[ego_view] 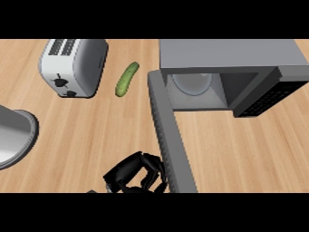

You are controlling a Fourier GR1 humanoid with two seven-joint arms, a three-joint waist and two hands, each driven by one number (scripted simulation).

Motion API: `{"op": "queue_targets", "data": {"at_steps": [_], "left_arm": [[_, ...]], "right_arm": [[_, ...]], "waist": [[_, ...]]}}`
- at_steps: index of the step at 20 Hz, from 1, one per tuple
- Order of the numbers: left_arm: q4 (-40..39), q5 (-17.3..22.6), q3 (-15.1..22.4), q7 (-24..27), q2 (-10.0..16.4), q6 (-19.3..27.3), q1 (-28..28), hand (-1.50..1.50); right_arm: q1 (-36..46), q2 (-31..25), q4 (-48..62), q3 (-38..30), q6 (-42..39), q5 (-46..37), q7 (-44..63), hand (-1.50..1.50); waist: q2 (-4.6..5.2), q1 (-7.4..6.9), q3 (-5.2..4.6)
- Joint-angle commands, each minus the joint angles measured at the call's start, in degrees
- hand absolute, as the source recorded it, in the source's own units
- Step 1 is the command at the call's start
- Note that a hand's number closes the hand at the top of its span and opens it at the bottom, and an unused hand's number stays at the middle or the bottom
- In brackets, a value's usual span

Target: Pick up the milk, place it into the microwave and close the microwave

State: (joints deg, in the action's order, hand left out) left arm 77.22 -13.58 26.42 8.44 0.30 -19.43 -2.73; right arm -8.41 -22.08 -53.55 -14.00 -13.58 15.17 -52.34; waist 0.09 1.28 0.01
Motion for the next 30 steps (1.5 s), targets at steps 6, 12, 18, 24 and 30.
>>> {"op": "queue_targets", "data": {"at_steps": [6, 12, 18, 24, 30], "left_arm": [[-18.3, 5.6, 17.7, 3.9, -0.3, 11.8, -13.9, 1.50], [-17.5, 18.5, 28.9, 9.1, -0.3, 23.5, -15.9, 1.50], [-15.2, 27.2, 32.9, 6.6, -0.2, 32.1, -23.2, -1.50], [-15.6, 32.6, 34.0, 4.9, -0.3, 38.6, -29.7, 1.50], [-18.4, 36.1, 32.7, 6.4, -0.2, 42.5, -36.2, 1.50]], "right_arm": [[1.6, -1.9, -2.2, 0.5, -4.8, 1.1, -0.2, -1.50], [3.3, -3.0, -4.5, 1.8, -7.5, 2.2, 0.4, -1.50], [2.2, -2.9, -8.0, 3.1, -7.8, 2.9, -0.1, -1.50], [4.0, -4.2, -13.1, 4.6, -8.6, 5.4, 5.6, -1.50], [3.8, -5.0, -15.4, 7.1, -10.1, 5.0, 6.3, -1.50]], "waist": [[0.17, 0.68, -0.11], [0.41, 2.18, -0.20], [0.63, 4.50, -0.21], [0.91, 7.36, -0.35], [1.69, 10.53, -0.30]]}}
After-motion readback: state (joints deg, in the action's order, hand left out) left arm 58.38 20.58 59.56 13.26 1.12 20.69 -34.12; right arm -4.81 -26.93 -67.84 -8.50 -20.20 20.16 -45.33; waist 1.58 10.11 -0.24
